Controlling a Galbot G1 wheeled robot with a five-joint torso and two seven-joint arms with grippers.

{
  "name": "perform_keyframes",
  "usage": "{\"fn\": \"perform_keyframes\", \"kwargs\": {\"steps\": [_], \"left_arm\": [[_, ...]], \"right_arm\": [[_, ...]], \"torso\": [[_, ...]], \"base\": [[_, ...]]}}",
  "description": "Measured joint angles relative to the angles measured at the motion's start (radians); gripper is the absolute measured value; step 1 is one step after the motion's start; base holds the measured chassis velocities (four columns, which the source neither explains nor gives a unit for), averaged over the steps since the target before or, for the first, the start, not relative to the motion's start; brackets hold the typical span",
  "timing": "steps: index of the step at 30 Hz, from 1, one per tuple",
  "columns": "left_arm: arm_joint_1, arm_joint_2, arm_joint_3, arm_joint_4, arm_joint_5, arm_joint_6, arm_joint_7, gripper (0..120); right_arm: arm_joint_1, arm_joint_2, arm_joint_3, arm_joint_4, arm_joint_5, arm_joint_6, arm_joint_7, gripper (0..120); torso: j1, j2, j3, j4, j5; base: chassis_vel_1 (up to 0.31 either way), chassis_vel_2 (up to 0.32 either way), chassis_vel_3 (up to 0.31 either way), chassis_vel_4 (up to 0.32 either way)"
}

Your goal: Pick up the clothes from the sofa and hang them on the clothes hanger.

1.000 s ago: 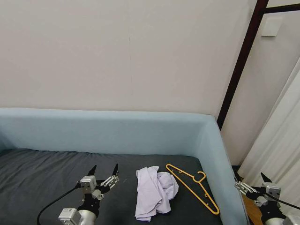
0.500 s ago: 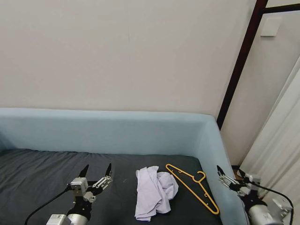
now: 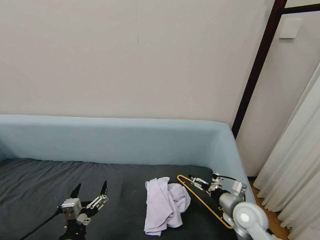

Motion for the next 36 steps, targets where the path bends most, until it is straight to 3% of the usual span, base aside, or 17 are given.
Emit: {"fn": "perform_keyframes", "kwargs": {"steps": [7,16,36], "left_arm": [[0.009,-0.006,-0.016,-0.002,0.008,-0.009,-0.018,100],[0.027,-0.019,-0.015,-0.013,0.014,-0.034,-0.043,100],[0.038,-0.017,-0.011,0.004,0.025,-0.063,-0.062,100]], "right_arm": [[0.053,0.073,0.000,-0.156,0.037,-0.093,0.054,100],[0.038,0.127,0.006,-0.245,-0.087,-0.097,-0.039,95],[0.025,0.146,0.007,-0.281,-0.233,-0.077,-0.125,21]], "torso": [[0.000,0.000,0.000,-0.0003,-0.0002],[0.000,0.000,0.000,-0.0003,-0.0001],[0.000,0.000,0.000,-0.0001,-0.0001]], "base": [[0.000,0.000,0.000,0.000],[0.000,0.000,0.000,0.000],[0.000,0.000,0.000,0.000]]}}
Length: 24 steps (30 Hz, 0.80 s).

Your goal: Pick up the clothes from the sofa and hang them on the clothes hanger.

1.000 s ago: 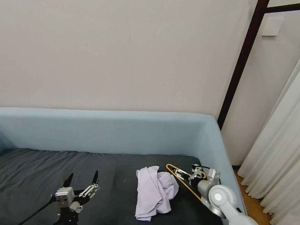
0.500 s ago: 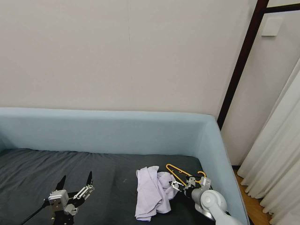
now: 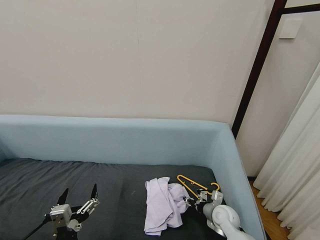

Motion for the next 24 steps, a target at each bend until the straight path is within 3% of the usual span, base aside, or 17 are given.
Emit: {"fn": "perform_keyframes", "kwargs": {"steps": [7,17,24], "left_arm": [[-0.010,-0.002,0.011,0.011,0.001,0.000,-0.001,100],[-0.016,0.006,0.015,0.014,-0.002,0.000,-0.009,100],[-0.026,0.005,0.025,0.018,-0.005,0.000,-0.017,100]], "right_arm": [[-0.013,-0.004,0.003,0.022,-0.021,0.006,-0.023,0],[-0.025,-0.008,0.010,0.036,-0.042,0.063,-0.038,0],[-0.079,-0.082,0.045,0.255,0.078,0.188,-0.057,0]], "torso": [[0.000,0.000,0.000,0.0000,0.0001],[0.000,0.000,0.000,0.0001,0.0003],[0.000,0.000,0.000,-0.0002,0.0002]], "base": [[0.000,0.000,0.000,0.000],[0.000,0.000,0.000,0.000],[0.000,0.000,0.000,0.000]]}}
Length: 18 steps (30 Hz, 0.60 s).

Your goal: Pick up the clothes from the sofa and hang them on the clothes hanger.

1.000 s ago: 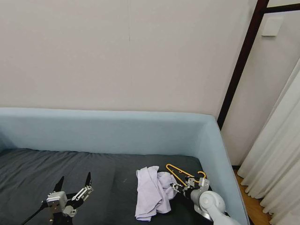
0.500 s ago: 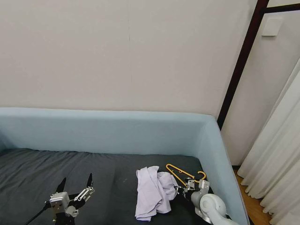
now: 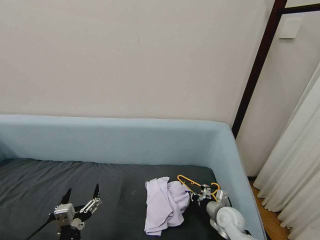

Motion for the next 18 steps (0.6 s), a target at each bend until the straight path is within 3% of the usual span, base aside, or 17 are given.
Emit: {"fn": "perform_keyframes", "kwargs": {"steps": [3,5,10,18], "left_arm": [[-0.003,-0.003,0.005,0.000,0.000,0.000,-0.001,100],[-0.005,-0.007,0.011,-0.001,0.000,-0.003,-0.002,100],[-0.004,-0.004,0.012,-0.007,0.000,-0.011,-0.004,100],[0.000,0.005,0.005,-0.015,-0.004,-0.019,-0.009,100]], "right_arm": [[-0.010,-0.024,0.006,0.075,0.051,0.060,-0.005,0],[-0.008,-0.044,-0.002,0.132,0.084,0.166,-0.011,0],[0.025,-0.063,-0.016,0.172,0.120,0.267,-0.029,0],[0.045,-0.087,-0.014,0.210,0.136,0.288,-0.061,0]], "torso": [[0.000,0.000,0.000,0.0000,-0.0001],[0.000,0.000,0.000,0.0000,-0.0001],[0.000,0.000,0.000,0.0003,-0.0001],[0.000,0.000,0.000,0.0002,0.0000]], "base": [[0.000,0.000,0.000,0.000],[0.000,0.000,0.000,0.000],[0.000,0.000,0.000,0.000],[0.000,0.000,0.000,0.000]]}}
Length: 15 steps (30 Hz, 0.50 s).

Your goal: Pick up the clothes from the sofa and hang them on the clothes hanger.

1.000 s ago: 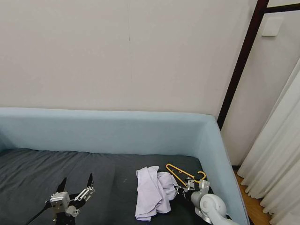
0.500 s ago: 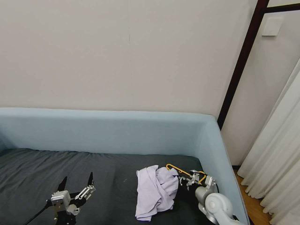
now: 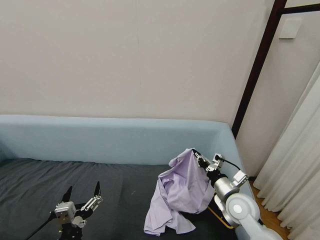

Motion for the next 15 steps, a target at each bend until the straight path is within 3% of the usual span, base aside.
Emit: {"fn": "perform_keyframes", "kwargs": {"steps": [8,12,15], "left_arm": [[0.002,0.006,0.000,0.000,-0.002,-0.003,-0.003,100],[0.001,0.014,0.000,0.002,-0.004,-0.003,-0.008,100],[-0.006,0.020,-0.001,0.007,-0.017,-0.003,-0.009,100]], "right_arm": [[0.018,-0.008,0.004,0.007,-0.004,0.015,-0.006,0],[0.115,-0.019,0.004,0.018,-0.006,0.071,0.029,0],[0.231,-0.083,0.030,0.072,0.069,0.068,0.108,0]], "torso": [[0.000,0.000,0.000,-0.0001,0.0001],[0.000,0.000,0.000,0.0000,0.0002],[0.000,0.000,0.000,0.0001,0.0000]], "base": [[0.000,0.000,0.000,0.000],[0.000,0.000,0.000,0.000],[0.000,0.000,0.000,0.000]]}}
